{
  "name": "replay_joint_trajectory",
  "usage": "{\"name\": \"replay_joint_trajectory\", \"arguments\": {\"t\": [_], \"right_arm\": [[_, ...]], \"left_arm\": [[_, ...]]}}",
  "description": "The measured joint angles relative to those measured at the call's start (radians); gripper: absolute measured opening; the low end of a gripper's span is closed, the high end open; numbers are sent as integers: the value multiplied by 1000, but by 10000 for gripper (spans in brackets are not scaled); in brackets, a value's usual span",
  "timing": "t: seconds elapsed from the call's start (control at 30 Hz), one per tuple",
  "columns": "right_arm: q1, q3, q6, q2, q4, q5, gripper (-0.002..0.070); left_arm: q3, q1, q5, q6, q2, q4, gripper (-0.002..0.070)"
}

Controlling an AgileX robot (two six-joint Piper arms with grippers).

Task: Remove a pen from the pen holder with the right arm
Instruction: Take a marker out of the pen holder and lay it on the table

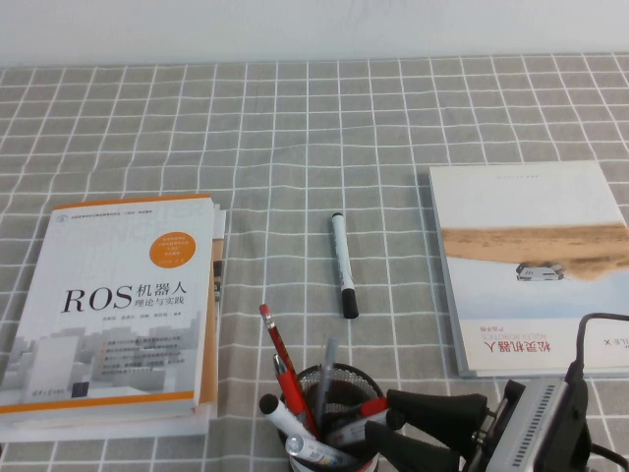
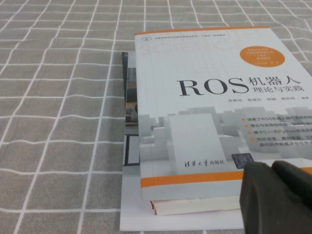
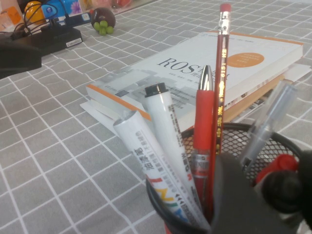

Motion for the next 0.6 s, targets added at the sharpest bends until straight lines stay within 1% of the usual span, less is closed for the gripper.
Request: {"name": "replay_joint_trajectory", "arguments": {"t": [0.13, 0.33, 0.6], "right_arm": [[0, 0, 0, 0, 2, 0, 179], [0, 0, 0, 0, 14, 0, 124], [0, 0, 0, -4, 38, 0, 119]], "left_arm": [[0, 0, 0, 0, 0, 0, -3], [0, 0, 0, 0, 0, 0, -3], [0, 0, 0, 0, 0, 0, -3]]}}
